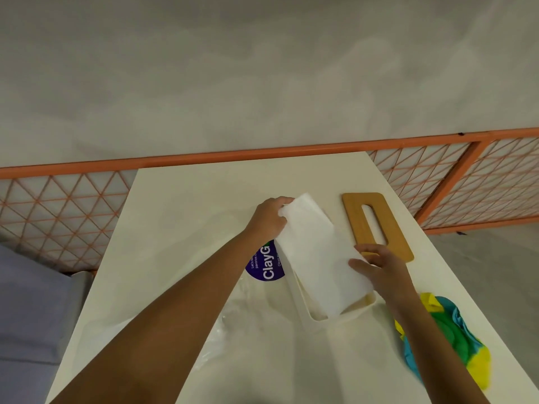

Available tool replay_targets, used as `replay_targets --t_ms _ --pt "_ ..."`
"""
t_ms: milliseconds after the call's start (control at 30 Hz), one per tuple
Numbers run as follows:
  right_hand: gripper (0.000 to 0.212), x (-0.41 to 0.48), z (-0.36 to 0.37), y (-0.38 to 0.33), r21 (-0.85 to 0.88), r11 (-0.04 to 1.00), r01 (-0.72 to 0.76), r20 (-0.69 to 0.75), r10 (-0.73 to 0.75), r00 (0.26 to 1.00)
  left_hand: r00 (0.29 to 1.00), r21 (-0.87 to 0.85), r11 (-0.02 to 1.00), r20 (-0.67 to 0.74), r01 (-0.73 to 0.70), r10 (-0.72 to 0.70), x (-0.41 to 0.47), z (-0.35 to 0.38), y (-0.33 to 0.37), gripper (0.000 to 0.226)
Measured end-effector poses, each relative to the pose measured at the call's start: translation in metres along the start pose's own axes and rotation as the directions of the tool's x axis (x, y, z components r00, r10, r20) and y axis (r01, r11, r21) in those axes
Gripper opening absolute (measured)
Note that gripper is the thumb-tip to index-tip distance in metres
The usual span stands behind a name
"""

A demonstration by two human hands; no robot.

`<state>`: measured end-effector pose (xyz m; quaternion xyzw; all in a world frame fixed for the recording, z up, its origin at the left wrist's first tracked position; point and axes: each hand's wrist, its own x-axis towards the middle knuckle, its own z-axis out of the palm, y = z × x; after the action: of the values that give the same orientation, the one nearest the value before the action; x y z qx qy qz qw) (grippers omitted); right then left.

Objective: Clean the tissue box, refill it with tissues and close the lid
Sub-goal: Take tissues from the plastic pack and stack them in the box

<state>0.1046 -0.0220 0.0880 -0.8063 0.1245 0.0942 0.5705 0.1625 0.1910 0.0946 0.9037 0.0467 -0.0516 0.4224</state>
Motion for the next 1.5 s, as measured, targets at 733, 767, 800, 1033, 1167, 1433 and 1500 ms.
replay_targets --t_ms 733,767,800,1033,1167,1433,1500 --pt "0.041 0.006 0.036 0.019 -0.731 0.676 0.092 0.084 -0.045 0.995 0.969 0.684 0.687 0.152 -0.245 0.194 0.030 0.039 -0.024 0.039" --pt "0.041 0.005 0.035 0.017 -0.750 0.655 0.095 0.075 -0.058 0.995 0.968 0.671 0.698 0.151 -0.250 0.201 0.028 0.037 -0.024 0.040" --pt "0.040 0.003 0.034 0.014 -0.761 0.641 0.099 0.064 -0.078 0.995 0.967 0.649 0.717 0.149 -0.254 0.208 0.026 0.034 -0.024 0.043" --pt "0.033 -0.003 0.035 -0.012 -0.687 0.684 0.247 0.080 -0.267 0.960 0.976 0.513 0.833 0.056 -0.208 0.209 -0.007 0.005 -0.028 0.042" --pt "0.028 -0.009 0.060 -0.023 -0.604 0.716 0.351 0.178 -0.308 0.935 0.986 0.476 0.867 0.001 -0.147 0.166 -0.034 -0.018 -0.045 0.041" --pt "0.024 -0.022 0.122 -0.031 -0.398 0.843 0.361 0.342 -0.229 0.912 0.995 0.452 0.891 -0.070 -0.031 0.071 -0.099 -0.057 -0.089 0.040" --pt "0.024 -0.024 0.137 -0.029 -0.367 0.881 0.298 0.389 -0.146 0.910 0.994 0.422 0.907 -0.102 0.007 0.040 -0.118 -0.065 -0.102 0.042"
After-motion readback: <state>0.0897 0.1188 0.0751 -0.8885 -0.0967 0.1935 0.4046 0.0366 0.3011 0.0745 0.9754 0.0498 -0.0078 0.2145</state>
